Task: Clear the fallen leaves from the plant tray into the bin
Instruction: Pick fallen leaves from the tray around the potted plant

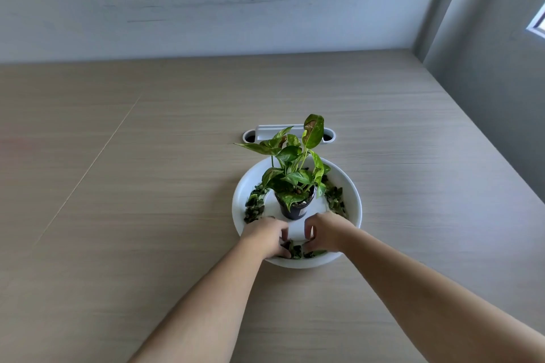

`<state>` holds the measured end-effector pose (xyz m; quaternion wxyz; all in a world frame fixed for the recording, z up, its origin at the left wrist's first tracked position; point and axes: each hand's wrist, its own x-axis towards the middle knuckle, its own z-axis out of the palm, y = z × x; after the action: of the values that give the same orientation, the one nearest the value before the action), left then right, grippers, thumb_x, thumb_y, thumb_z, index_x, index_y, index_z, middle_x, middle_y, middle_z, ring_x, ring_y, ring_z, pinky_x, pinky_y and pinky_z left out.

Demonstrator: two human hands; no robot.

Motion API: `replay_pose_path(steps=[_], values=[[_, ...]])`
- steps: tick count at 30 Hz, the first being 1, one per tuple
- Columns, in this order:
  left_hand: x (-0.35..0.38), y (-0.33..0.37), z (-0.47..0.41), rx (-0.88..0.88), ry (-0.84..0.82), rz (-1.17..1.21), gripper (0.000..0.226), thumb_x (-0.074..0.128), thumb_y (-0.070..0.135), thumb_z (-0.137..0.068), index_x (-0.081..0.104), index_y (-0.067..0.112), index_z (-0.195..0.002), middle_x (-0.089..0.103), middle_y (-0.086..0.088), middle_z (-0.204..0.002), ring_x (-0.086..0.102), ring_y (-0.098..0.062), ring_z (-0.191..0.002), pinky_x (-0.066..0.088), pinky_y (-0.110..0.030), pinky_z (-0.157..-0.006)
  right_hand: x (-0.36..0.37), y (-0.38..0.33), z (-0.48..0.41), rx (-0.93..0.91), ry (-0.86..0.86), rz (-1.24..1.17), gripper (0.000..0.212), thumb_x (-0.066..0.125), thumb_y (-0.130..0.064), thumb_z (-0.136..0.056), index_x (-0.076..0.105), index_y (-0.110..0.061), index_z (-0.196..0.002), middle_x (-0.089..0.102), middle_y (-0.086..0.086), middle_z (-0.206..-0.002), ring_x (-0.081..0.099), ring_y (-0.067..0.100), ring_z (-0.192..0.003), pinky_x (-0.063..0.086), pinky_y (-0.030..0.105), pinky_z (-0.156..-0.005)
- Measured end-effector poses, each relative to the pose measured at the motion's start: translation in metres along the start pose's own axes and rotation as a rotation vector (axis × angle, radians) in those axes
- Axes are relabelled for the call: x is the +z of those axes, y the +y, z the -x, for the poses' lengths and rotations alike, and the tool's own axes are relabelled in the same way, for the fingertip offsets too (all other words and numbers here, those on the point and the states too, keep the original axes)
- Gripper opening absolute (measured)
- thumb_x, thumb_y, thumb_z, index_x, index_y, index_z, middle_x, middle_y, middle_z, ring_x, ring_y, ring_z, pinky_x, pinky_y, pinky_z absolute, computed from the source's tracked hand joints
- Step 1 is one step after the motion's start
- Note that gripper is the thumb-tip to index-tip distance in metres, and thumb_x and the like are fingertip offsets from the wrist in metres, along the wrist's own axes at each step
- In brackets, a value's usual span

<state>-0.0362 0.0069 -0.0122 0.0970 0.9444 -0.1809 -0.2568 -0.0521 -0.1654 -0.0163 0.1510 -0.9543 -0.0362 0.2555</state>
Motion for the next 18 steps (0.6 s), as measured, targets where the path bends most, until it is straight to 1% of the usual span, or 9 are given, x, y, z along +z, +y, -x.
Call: replay_pose_path(steps=[2, 3, 7, 9, 11, 13, 15, 16, 18], values=[[0.003, 0.000, 0.001, 0.015, 0.028, -0.023, 0.025, 0.074, 0.027, -0.071, 0.061, 0.025, -0.092, 0.060, -0.003, -0.109, 0.060, -0.025, -0.094, 0.043, -0.029, -0.068, 0.008, -0.003, 0.001, 0.006, 0.009, 0.070, 0.032, 0.074, -0.040, -0.065, 0.064, -0.023, -0.090, 0.064, 0.001, -0.099, 0.054, 0.019, -0.074, 0.042, 0.025, -0.052], [0.003, 0.000, 0.001, 0.025, 0.042, -0.040, 0.021, 0.070, 0.018, -0.074, 0.062, 0.024, -0.092, 0.061, -0.004, -0.108, 0.060, -0.027, -0.092, 0.045, -0.031, -0.069, 0.010, -0.005, 0.002, 0.006, 0.019, 0.088, 0.029, 0.073, -0.034, -0.067, 0.064, -0.022, -0.091, 0.063, 0.003, -0.099, 0.052, 0.019, -0.073, 0.038, 0.024, -0.051], [0.011, -0.003, -0.004, 0.062, 0.056, -0.014, 0.028, 0.055, -0.001, -0.076, 0.068, 0.017, -0.092, 0.065, -0.011, -0.103, 0.063, -0.031, -0.088, 0.051, -0.035, -0.073, 0.016, -0.008, 0.002, 0.017, 0.032, 0.054, 0.019, 0.063, -0.010, -0.073, 0.068, -0.017, -0.089, 0.067, 0.007, -0.100, 0.055, 0.022, -0.075, 0.041, 0.024, -0.059], [0.014, -0.007, -0.006, 0.086, 0.071, 0.044, 0.027, 0.054, -0.003, -0.077, 0.070, 0.014, -0.091, 0.067, -0.011, -0.101, 0.063, -0.030, -0.088, 0.053, -0.034, -0.076, 0.018, -0.010, 0.003, 0.036, 0.047, 0.037, 0.020, 0.057, -0.006, -0.077, 0.071, -0.015, -0.088, 0.070, 0.009, -0.097, 0.057, 0.023, -0.074, 0.042, 0.024, -0.060], [0.014, -0.010, -0.008, 0.102, 0.117, 0.146, 0.021, 0.059, -0.001, -0.077, 0.072, 0.014, -0.085, 0.071, -0.007, -0.095, 0.065, -0.023, -0.085, 0.051, -0.027, -0.074, 0.017, -0.011, 0.006, 0.073, 0.094, -0.032, 0.020, 0.057, -0.003, -0.077, 0.073, -0.012, -0.086, 0.072, 0.010, -0.093, 0.063, 0.025, -0.076, 0.050, 0.026, -0.063], [0.008, -0.013, -0.009, 0.083, 0.173, 0.292, 0.014, 0.065, 0.005, -0.077, 0.073, 0.016, -0.078, 0.073, 0.002, -0.086, 0.063, -0.009, -0.074, 0.046, -0.017, -0.067, 0.011, -0.010, 0.008, 0.150, 0.187, -0.233, 0.019, 0.060, 0.001, -0.076, 0.073, -0.010, -0.083, 0.074, 0.008, -0.087, 0.067, 0.022, -0.074, 0.056, 0.026, -0.067], [-0.002, -0.015, -0.007, 0.043, 0.207, 0.452, 0.009, 0.071, 0.011, -0.075, 0.074, 0.019, -0.073, 0.069, 0.011, -0.075, 0.057, 0.002, -0.066, 0.041, -0.006, -0.058, 0.004, -0.009, 0.013, 0.248, 0.314, -0.503, 0.014, 0.066, 0.001, -0.074, 0.074, -0.008, -0.081, 0.072, 0.006, -0.077, 0.065, 0.014, -0.063, 0.057, 0.023, -0.064], [-0.006, -0.017, -0.006, 0.014, 0.223, 0.558, 0.010, 0.073, 0.012, -0.073, 0.073, 0.021, -0.070, 0.067, 0.014, -0.071, 0.057, 0.004, -0.065, 0.041, -0.006, -0.056, 0.000, -0.009, 0.017, 0.293, 0.377, -0.653, 0.011, 0.069, 0.000, -0.073, 0.074, -0.008, -0.079, 0.071, 0.005, -0.073, 0.064, 0.013, -0.059, 0.056, 0.020, -0.060], [-0.010, -0.018, -0.002, -0.067, 0.241, 0.844, 0.016, 0.077, 0.009, -0.069, 0.070, 0.022, -0.064, 0.068, 0.010, -0.069, 0.062, -0.001, -0.065, 0.045, -0.009, -0.056, -0.004, -0.009, 0.026, 0.371, 0.470, -0.965, 0.012, 0.073, 0.000, -0.070, 0.071, -0.012, -0.069, 0.068, 0.005, -0.068, 0.063, 0.013, -0.056, 0.056, 0.017, -0.056]])
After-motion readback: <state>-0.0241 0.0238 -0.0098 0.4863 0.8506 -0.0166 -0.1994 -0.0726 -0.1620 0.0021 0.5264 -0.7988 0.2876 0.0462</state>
